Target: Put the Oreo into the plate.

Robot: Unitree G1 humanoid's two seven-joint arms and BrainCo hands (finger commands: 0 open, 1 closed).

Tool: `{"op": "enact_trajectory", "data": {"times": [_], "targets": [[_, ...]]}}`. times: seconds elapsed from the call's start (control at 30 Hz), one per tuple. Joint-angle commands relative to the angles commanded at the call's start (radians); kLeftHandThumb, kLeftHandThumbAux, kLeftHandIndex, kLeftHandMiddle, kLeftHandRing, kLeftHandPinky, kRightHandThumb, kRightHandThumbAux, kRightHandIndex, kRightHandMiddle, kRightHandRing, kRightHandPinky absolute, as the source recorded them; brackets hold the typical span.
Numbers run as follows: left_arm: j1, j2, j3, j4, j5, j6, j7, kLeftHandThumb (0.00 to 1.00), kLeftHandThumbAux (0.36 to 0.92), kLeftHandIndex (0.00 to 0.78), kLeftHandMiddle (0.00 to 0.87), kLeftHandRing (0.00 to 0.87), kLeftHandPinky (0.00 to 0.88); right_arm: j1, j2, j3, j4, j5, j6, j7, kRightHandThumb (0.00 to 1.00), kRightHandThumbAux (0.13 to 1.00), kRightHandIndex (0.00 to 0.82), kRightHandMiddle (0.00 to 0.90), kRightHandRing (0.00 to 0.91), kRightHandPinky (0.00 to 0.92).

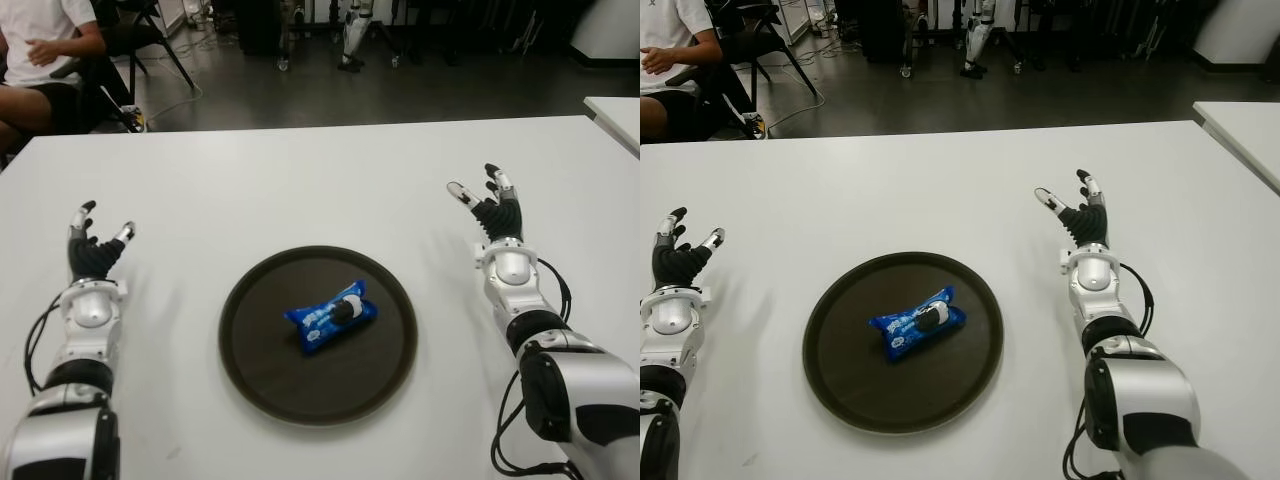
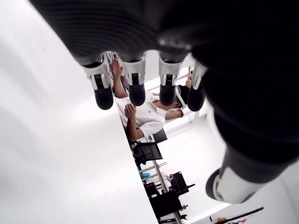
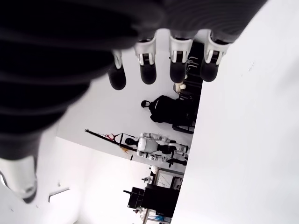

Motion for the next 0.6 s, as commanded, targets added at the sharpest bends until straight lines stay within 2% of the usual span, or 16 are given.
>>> {"op": "enact_trajectory", "data": {"times": [0.6], "targets": [[0.002, -0.004, 0.004, -0.004, -0.011, -0.010, -0.010, 0.000, 0.748, 0.000, 0.000, 0.000, 0.000, -0.002, -0.002, 0.007, 0.002, -0.013, 0.004, -0.014, 0.000, 0.586, 0.023, 0.000, 0.000, 0.000]]}}
